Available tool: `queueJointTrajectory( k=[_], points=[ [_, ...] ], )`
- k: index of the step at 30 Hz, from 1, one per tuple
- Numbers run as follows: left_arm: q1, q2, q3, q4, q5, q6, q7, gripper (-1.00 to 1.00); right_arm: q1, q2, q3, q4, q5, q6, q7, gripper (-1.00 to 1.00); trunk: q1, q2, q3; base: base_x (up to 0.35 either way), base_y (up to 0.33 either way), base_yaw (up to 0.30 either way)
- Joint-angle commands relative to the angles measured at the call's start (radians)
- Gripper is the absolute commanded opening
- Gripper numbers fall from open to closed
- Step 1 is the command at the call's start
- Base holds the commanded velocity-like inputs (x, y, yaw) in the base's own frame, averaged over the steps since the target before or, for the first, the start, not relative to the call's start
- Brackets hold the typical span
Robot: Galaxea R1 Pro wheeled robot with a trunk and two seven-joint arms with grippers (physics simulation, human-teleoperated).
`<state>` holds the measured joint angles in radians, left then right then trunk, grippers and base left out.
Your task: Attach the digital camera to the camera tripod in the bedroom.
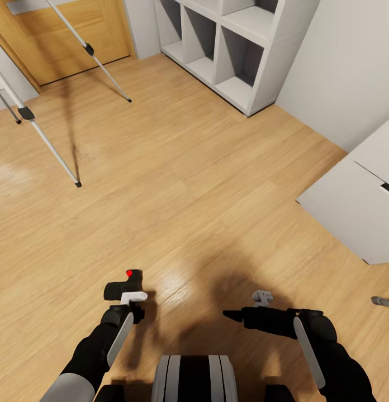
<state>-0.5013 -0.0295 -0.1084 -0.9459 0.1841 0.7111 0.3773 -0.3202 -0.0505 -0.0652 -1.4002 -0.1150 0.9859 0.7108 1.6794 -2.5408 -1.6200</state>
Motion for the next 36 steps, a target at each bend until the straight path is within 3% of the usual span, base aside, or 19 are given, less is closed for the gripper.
queueJointTrajectory(
  k=[1, 36],
  points=[
    [0.0, 0.0, -0.002, -0.001, 0.01, 0.003, 0.009, 1.0, 0.0, 0.0, -0.001, 0.0, -0.009, 0.008, -0.004, 1.0, 0.0, 0.0, -0.001, 0.0, 0.0, 0.0],
    [0.0, 0.0, -0.004, -0.007, 0.009, 0.002, 0.012, 1.0, 0.0, 0.0, -0.002, 0.0, -0.009, 0.008, -0.004, 1.0, 0.0, 0.0, -0.001, 0.025, 0.0, 0.0]
  ],
)
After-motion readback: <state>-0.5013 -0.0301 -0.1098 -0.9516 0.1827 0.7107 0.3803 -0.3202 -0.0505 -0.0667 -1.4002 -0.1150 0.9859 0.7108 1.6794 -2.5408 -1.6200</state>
